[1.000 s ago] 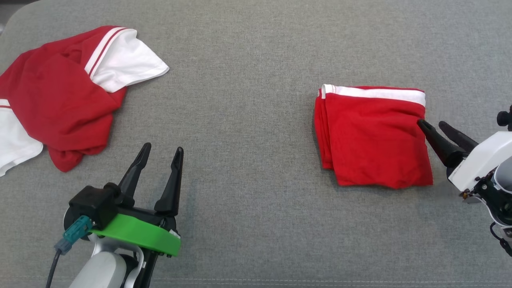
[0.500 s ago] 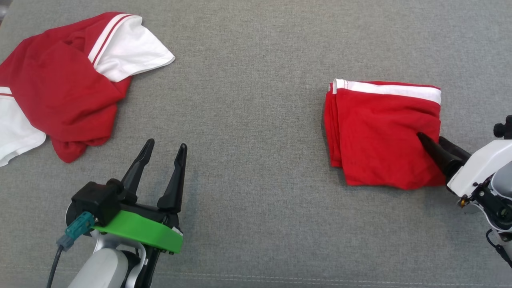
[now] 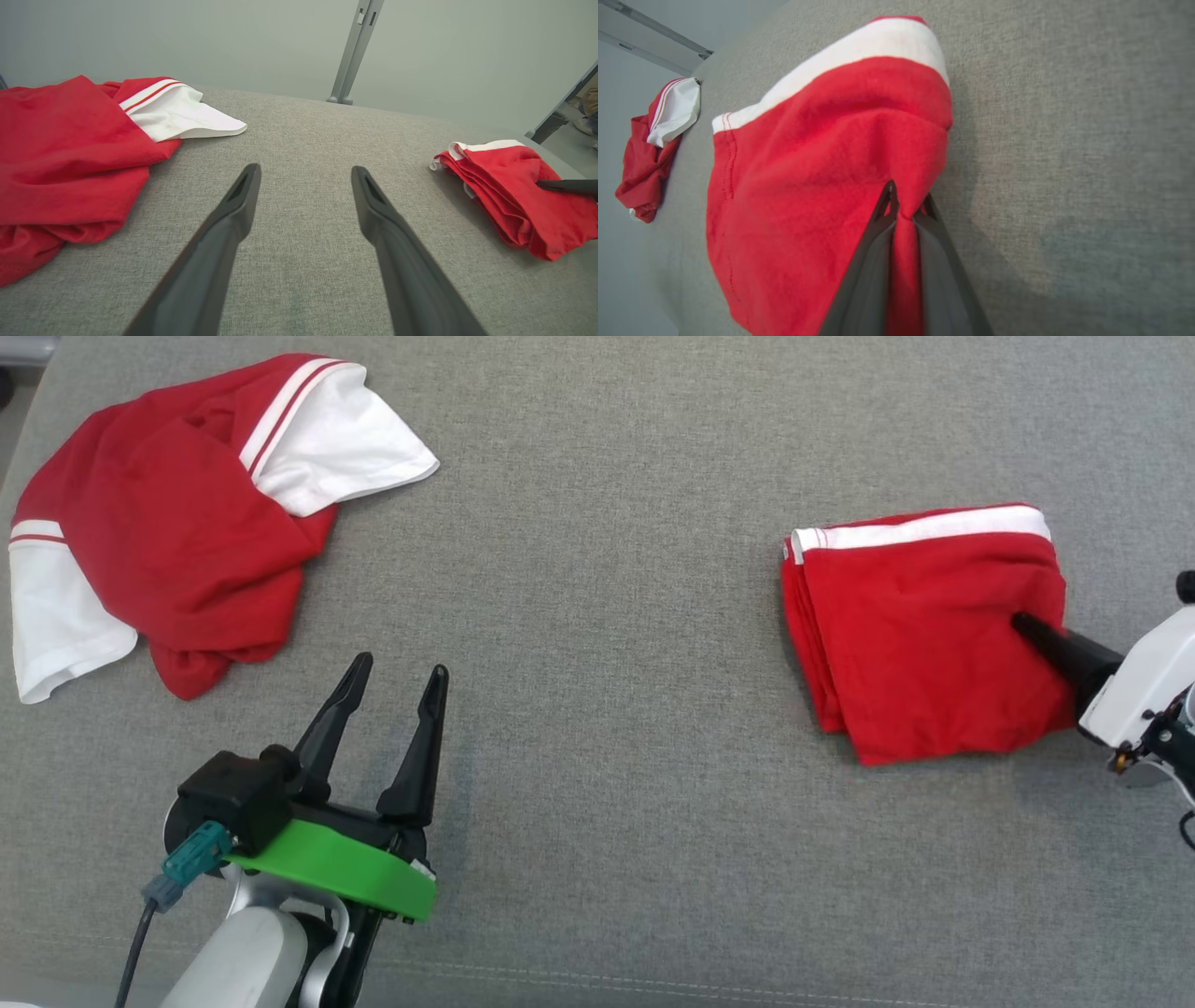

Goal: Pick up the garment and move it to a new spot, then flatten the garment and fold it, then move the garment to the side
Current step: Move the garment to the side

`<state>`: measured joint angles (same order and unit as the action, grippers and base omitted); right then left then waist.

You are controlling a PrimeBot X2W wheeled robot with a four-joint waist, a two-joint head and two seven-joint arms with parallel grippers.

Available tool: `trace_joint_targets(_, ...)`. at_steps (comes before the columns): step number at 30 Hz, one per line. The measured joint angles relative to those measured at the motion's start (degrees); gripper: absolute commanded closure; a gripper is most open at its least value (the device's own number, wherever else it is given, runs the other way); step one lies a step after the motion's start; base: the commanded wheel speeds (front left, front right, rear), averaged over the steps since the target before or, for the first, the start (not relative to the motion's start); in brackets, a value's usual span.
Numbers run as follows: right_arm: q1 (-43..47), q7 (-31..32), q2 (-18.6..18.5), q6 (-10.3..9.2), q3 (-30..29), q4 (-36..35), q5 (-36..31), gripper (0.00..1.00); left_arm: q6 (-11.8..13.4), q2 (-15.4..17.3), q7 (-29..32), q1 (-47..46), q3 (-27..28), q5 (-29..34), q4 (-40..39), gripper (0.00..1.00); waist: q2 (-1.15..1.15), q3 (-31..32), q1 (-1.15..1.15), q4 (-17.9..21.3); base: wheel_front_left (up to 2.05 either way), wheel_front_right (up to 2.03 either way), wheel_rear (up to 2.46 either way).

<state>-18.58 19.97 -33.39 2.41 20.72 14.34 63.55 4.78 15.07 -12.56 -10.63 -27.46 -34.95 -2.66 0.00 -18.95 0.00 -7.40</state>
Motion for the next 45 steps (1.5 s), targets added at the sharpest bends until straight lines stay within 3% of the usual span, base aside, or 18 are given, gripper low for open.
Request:
trace_joint_targets(7, -4.9, 2.4, -2.9, -0.55, 0.3, 1.0, -2.3, 1.00, 0.0, -0.1, 0.0, 0.0, -0.3, 0.0, 0.0, 0.00, 0.00, -0.2, 0.00, -0.1, 0.00, 0.00, 0.00)
trace_joint_targets(17, -8.6, 4.5, -1.7, -0.91, 2.9, 1.7, -4.3, 1.00, 0.0, 0.2, 0.0, 0.0, 0.7, 0.0, -0.6, 0.00, 0.00, -1.0, 0.00, 1.4, 0.00, 0.00, 0.00)
trace_joint_targets(23, -9.7, 4.5, 0.7, -0.65, 3.7, 2.7, -4.6, 1.00, 0.0, 1.2, 0.3, -0.1, 1.3, 0.5, -1.5, 0.00, 0.00, -1.4, 0.00, 4.1, 0.00, 0.00, 0.00)
trace_joint_targets(32, -12.0, 3.9, 0.9, -1.09, 3.5, 4.8, -5.6, 1.00, 0.0, 2.3, 2.1, -1.7, 1.0, 1.2, -3.6, 0.00, 0.00, -2.5, 0.00, 9.6, 0.00, 0.00, 0.00)
trace_joint_targets(45, -21.3, 1.7, -3.2, -3.83, -1.3, 6.4, -8.4, 1.00, -0.7, 2.9, 7.1, -9.0, -2.7, 4.2, -8.1, 0.00, 0.00, -9.2, 0.00, 15.2, 0.00, 0.00, 0.00)
